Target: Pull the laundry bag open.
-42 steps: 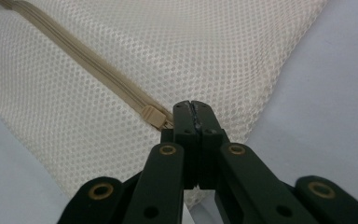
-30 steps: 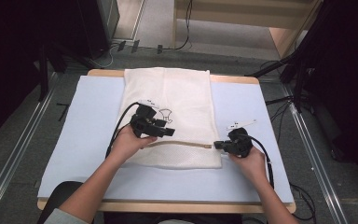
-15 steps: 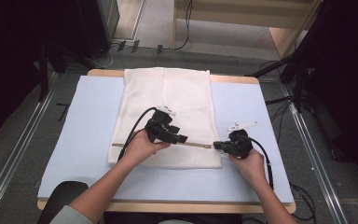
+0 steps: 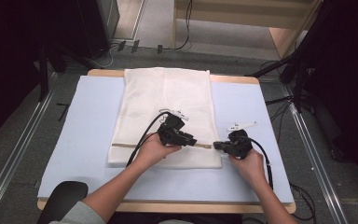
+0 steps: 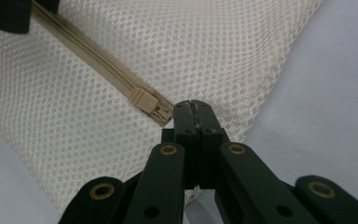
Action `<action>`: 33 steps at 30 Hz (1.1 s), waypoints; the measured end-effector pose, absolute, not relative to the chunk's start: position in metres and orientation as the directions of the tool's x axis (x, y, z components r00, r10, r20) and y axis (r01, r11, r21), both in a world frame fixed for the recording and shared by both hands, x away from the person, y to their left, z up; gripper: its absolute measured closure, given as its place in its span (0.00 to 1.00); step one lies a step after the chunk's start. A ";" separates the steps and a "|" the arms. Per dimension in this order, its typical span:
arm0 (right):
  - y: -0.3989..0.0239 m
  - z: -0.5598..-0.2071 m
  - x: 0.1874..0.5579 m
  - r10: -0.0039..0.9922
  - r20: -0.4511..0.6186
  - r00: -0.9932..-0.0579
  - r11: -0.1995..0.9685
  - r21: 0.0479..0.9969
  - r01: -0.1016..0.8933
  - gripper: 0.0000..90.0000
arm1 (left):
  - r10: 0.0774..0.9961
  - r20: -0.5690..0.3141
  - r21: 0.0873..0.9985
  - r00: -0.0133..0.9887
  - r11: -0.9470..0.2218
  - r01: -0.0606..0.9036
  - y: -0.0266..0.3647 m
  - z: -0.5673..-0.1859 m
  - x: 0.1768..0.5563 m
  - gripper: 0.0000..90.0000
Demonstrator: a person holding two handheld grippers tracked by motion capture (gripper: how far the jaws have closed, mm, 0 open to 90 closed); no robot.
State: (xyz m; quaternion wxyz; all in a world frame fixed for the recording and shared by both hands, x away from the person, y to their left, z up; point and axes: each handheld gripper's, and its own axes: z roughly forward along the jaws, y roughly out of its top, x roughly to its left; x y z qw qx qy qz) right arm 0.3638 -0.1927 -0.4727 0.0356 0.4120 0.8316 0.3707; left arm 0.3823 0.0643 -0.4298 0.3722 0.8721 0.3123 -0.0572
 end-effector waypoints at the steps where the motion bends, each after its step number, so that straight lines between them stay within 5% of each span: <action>1: -0.193 -0.473 0.364 0.712 0.246 -0.658 0.386 0.646 0.659 1.00 | 0.502 -0.332 0.614 0.798 -0.528 0.587 0.064 -0.430 0.382 0.79; 28: -0.190 -0.472 0.362 0.718 0.213 -0.663 0.403 0.649 0.645 1.00 | 0.508 -0.377 0.544 0.775 -0.556 0.629 0.014 -0.464 0.394 0.84; 33: -0.190 -0.471 0.362 0.719 0.212 -0.662 0.404 0.647 0.647 1.00 | 0.508 -0.365 0.546 0.780 -0.562 0.621 0.004 -0.465 0.395 0.91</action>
